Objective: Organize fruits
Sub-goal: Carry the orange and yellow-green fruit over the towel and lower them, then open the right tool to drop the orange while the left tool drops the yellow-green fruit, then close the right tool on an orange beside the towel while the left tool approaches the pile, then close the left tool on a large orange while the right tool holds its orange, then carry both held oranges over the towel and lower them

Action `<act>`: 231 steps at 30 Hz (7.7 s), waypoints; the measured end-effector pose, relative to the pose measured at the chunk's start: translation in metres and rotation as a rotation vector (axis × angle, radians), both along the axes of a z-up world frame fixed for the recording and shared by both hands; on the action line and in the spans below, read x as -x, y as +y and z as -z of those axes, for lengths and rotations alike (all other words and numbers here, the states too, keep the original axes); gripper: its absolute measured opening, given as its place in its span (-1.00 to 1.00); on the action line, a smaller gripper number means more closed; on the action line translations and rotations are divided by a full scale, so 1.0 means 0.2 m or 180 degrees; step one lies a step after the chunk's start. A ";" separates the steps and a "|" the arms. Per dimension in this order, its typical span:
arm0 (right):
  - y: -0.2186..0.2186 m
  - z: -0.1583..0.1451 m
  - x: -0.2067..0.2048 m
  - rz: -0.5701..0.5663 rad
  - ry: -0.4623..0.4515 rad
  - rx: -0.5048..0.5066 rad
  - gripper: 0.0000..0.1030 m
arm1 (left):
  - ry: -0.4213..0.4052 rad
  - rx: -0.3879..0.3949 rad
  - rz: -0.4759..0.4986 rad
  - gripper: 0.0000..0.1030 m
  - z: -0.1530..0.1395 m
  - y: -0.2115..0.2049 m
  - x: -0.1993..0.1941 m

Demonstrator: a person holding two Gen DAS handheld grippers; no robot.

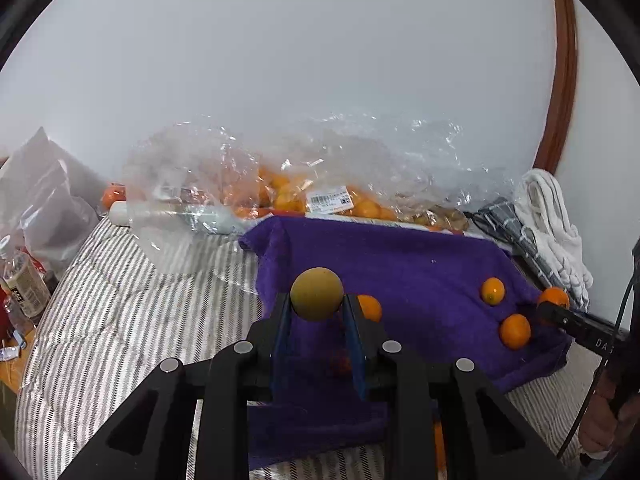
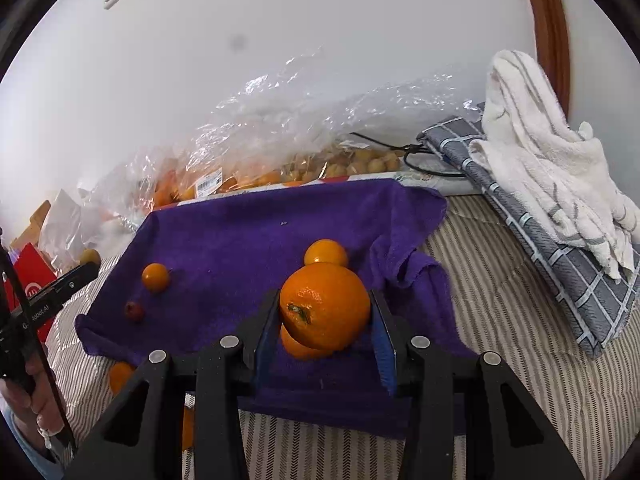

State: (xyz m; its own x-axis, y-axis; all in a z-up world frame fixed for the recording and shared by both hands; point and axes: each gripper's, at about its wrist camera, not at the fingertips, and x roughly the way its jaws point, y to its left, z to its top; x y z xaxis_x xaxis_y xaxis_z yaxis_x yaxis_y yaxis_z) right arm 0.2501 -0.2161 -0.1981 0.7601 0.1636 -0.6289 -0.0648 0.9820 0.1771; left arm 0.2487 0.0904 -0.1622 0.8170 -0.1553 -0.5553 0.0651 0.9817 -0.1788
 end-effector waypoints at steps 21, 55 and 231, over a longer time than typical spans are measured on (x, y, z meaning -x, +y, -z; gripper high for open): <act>0.04 0.03 -0.05 0.0007 0.0034 0.0207 -0.18 | 0.0181 0.0142 0.0022 -0.51 0.06 0.03 -0.06; 0.15 0.14 -0.21 -0.0086 0.0089 0.0665 -0.14 | 0.0372 -0.0453 0.0031 -0.50 0.13 -0.12 -0.08; 0.01 -0.04 0.50 0.0032 0.0075 0.0174 -0.36 | -0.0087 0.0656 0.0129 -0.28 0.03 -0.05 0.37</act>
